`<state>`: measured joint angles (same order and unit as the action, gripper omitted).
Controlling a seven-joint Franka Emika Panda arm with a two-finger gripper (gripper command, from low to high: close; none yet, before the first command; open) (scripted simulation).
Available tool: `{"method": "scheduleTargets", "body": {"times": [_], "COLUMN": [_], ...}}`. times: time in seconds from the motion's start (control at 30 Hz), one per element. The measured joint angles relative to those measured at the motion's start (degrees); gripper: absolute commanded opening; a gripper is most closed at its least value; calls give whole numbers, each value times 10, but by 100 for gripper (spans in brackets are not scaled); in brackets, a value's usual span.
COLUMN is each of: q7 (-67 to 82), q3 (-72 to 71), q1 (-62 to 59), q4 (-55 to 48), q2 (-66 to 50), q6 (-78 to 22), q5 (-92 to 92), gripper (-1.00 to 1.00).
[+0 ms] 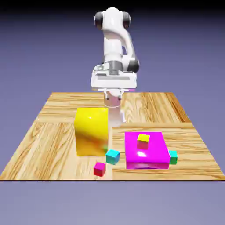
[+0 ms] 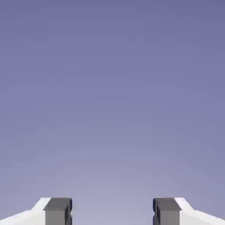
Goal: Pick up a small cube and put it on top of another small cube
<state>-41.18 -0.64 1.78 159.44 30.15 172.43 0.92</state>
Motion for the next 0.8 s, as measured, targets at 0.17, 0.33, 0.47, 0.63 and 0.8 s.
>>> {"method": "scheduleTargets", "body": {"times": [0.17,0.33,0.47,0.63,0.8], "q7": [53,106,149,202,255], "q3": [-27,-53,-74,-101,-127], "q1": [45,91,133,173,218], "q4": [-65,-129,-181,-246,-311], "q2": [-104,-208,-291,-395,-498], "q6": [-65,-131,-183,-248,-313], "q5": [38,76,106,144,182], "gripper": [0,0,0,0,0]}}
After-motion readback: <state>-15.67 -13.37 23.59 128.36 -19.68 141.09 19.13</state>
